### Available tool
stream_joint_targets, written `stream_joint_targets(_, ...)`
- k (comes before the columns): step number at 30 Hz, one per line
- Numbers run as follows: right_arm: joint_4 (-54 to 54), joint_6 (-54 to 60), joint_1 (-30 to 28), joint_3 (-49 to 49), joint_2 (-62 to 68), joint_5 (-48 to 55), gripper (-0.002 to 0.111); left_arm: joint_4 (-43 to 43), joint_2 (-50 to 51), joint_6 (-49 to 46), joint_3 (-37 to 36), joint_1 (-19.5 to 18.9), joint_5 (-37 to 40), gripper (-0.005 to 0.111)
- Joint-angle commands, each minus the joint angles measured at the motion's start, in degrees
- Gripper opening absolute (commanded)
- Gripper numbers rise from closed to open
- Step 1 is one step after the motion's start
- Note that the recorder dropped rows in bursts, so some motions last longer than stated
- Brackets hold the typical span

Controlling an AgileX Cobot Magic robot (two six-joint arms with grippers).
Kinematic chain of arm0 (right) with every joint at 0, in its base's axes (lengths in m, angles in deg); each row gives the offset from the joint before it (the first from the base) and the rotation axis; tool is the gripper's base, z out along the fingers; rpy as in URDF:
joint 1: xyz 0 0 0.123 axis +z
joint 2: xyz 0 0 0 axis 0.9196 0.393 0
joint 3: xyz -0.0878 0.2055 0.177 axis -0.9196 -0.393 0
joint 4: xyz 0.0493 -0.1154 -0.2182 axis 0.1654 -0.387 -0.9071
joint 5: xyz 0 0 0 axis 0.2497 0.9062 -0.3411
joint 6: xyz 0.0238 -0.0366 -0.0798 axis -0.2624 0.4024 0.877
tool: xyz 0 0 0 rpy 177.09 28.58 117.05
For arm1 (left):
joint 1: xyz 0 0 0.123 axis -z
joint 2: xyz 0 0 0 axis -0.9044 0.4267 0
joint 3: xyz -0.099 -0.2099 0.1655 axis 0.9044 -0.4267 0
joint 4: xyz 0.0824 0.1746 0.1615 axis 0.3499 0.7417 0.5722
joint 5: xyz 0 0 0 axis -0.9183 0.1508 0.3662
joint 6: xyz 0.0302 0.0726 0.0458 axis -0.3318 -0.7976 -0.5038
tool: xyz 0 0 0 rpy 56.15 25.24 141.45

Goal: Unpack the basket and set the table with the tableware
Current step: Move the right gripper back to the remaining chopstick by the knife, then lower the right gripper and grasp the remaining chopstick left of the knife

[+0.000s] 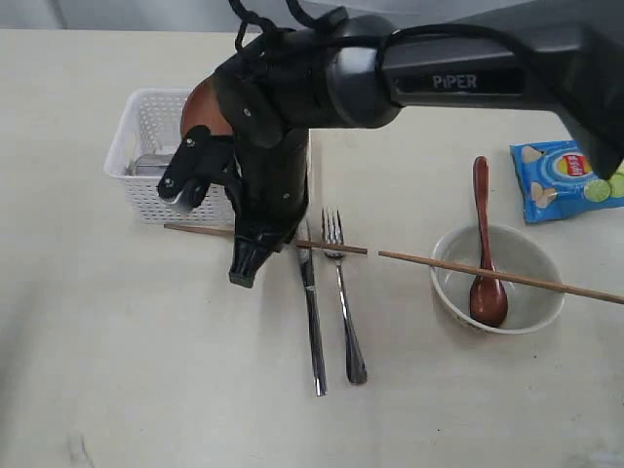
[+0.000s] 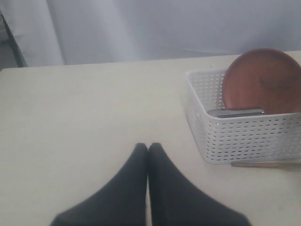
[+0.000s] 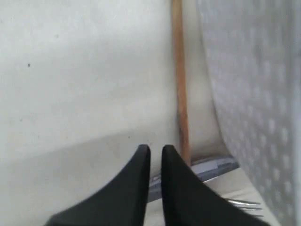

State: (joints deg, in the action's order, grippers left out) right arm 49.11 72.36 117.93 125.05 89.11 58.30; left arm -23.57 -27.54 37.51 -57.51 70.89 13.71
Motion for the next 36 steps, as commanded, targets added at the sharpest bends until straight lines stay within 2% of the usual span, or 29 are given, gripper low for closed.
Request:
stream_joint_targets(1,-1.1,-3.4,-0.3,2.7,-0.7,-1.6,0.043,-0.1,-0.2,-0.1,-0.1,0.4,-0.6,0.000)
stream_joint_targets(2,-1.1,-3.8,-0.3,3.0,-0.6,-2.0,0.048,-0.1,-0.2,-0.1,-0.1,0.4,-0.6,0.000)
stream_joint_targets(7,-1.0,-3.8,-0.3,3.0,3.3,0.5,0.049,-0.1,-0.2,-0.1,-0.1,0.4,-0.6,0.000)
stream_joint_targets(17,-3.6,-4.1,-0.3,3.0,5.7,-3.2,0.048,-0.1,-0.2,-0.1,-0.1,0.4,-0.6,0.000)
stream_joint_targets(20,-3.5,-4.1,-0.3,3.0,5.8,-3.4,0.038,-0.1,-0.2,-0.1,-0.1,0.4,-0.6,0.000)
stream_joint_targets(25,-3.0,-2.9,-0.3,3.0,6.2,-1.8,0.003,-0.1,-0.2,-0.1,-0.1,0.4,-0.6,0.000)
stream_joint_targets(26,-2.7,-2.4,-0.3,3.0,6.2,-1.3,0.000,-0.1,-0.2,-0.1,-0.1,0.4,-0.6,0.000)
stream_joint_targets(36,-0.4,1.0,1.1,3.0,4.5,5.6,0.000,-0.1,-0.2,-0.1,-0.1,0.4,-0.6,0.000)
